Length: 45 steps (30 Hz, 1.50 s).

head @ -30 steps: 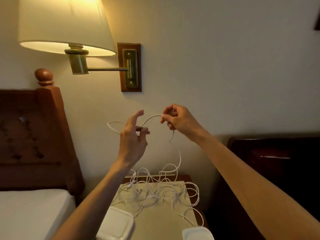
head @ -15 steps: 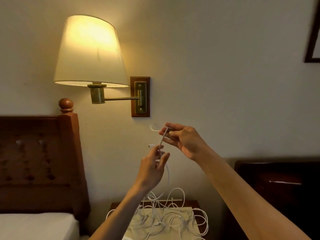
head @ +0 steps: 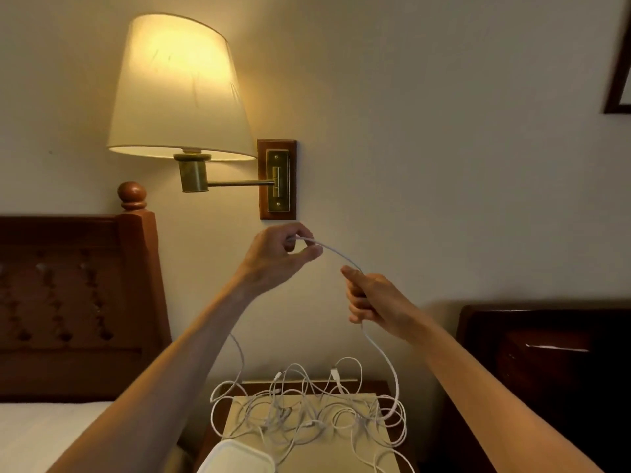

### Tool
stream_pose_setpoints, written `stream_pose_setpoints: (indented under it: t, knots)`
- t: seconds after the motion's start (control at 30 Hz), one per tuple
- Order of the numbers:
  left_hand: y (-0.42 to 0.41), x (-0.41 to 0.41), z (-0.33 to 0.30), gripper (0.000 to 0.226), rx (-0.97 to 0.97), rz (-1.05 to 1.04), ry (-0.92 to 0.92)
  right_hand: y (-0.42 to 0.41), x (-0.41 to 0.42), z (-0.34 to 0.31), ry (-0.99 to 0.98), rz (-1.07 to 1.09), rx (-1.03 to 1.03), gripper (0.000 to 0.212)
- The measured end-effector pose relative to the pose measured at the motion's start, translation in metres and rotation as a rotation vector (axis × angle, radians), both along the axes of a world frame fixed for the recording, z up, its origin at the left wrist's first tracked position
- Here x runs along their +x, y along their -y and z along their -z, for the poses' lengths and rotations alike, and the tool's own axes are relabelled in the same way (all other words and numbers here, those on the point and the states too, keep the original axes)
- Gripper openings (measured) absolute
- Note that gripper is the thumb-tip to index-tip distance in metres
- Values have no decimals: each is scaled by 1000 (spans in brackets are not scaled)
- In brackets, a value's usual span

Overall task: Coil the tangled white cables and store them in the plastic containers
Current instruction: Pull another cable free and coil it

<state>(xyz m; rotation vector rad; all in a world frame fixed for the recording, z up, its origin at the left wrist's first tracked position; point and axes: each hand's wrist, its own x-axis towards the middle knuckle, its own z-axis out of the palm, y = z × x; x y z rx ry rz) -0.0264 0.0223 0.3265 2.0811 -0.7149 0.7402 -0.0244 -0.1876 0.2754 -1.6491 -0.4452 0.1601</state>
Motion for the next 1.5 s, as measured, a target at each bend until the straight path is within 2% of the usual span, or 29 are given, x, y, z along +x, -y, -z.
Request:
stream_pose_setpoints:
  t: [0.07, 0.2, 0.27, 0.37, 0.43, 0.5, 0.57, 0.63, 0.67, 0.73, 0.77, 0.8, 0.93, 1.03, 1.17, 1.33, 1.5]
  knots:
    - [-10, 7, -1, 14, -67, -16, -71, 7, -4, 7, 1, -48, 21, 44]
    - [-23, 16, 7, 15, -109, -225, 60, 16, -12, 12, -51, -105, -4, 39]
    - [-35, 20, 10, 18, -229, -307, 116, 23, -14, 14, -84, -96, -11, 39]
    - [-65, 28, 14, 22, -418, -360, 80, 47, -15, 21, -147, -43, -14, 38]
    - [-81, 36, 22, 22, -417, -382, 77, 61, -12, 27, -226, -7, 64, 37]
    - [-86, 42, 32, 22, -392, -417, 56, 67, -7, 27, -349, -44, 266, 37]
    - [-90, 51, 47, 24, -368, -506, -44, 66, -6, 21, -439, -147, 518, 27]
    - [-95, 62, 66, 26, -214, -565, -216, 62, -6, 12, -399, -199, 652, 19]
    - [-96, 65, 74, 28, -147, -506, -337, 60, -6, 6, -357, -186, 674, 19]
    - [-88, 57, 86, 30, -115, -252, -607, 52, -7, -7, -264, -127, 654, 21]
    - [-82, 49, 90, 32, -97, -136, -687, 49, -7, -13, -221, -98, 620, 22]
    - [-74, 40, 92, 34, -56, -46, -689, 46, -7, -19, -183, -69, 576, 23]
    - [-48, 22, 96, 27, 174, 80, -299, 38, -4, -34, -65, 101, 370, 29]
    - [-29, 3, 76, 23, 296, 159, -185, 29, -4, -37, 6, 171, 236, 31]
    - [3, -27, 38, 19, 431, 276, -66, 16, -10, -39, 71, 107, 163, 31]
    - [22, -40, 7, 20, 246, 323, 32, 4, -20, -37, 99, 21, 49, 33]
    - [22, -27, -7, 22, 81, 254, 157, -2, -33, -37, 69, -75, 175, 35]
